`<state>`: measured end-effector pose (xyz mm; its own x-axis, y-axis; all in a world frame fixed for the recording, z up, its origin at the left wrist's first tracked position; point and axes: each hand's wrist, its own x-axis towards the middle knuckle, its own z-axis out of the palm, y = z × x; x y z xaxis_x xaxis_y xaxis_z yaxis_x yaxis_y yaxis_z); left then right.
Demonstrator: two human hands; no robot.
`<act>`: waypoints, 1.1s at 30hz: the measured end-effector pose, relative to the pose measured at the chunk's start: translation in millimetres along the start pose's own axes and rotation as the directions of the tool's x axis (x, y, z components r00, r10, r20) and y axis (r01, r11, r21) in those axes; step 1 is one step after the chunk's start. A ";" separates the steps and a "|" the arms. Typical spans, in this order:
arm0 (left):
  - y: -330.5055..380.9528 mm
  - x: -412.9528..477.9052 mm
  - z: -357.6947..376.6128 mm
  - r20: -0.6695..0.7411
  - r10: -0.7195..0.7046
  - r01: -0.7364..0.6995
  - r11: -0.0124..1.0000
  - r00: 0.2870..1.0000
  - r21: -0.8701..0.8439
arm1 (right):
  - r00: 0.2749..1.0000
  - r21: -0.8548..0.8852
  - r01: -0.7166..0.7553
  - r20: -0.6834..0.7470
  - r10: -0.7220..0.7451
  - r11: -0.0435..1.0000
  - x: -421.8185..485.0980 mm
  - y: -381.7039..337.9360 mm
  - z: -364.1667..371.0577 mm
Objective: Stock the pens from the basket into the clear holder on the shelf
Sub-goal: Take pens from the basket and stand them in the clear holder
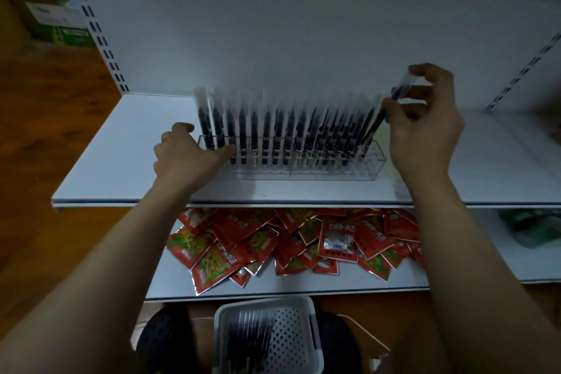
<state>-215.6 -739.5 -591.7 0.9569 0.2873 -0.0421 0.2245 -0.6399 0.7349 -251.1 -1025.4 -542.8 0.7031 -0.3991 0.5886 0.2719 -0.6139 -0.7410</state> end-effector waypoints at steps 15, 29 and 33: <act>-1.0 -26.1 -4.0 -0.069 0.015 -0.024 0.992 0.997 -0.127 | 0.993 -0.178 -0.019 0.108 0.039 0.984 -35.4 -2.2 -19.1; -52.3 -150.6 35.1 0.286 0.104 -0.108 0.994 0.952 -0.002 | 0.691 -0.339 -0.075 0.660 0.294 0.938 -157.9 -17.7 7.6; -90.9 -167.3 52.3 0.352 -0.055 0.045 0.998 0.935 0.037 | 0.483 -0.422 -0.077 0.777 0.404 0.903 -197.1 7.3 28.5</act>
<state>-386.5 -766.7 -686.8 0.9467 0.0532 -0.3177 0.2739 -0.6525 0.7066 -369.0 -931.8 -673.5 0.9600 0.0880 -0.2658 -0.0858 -0.8112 -0.5785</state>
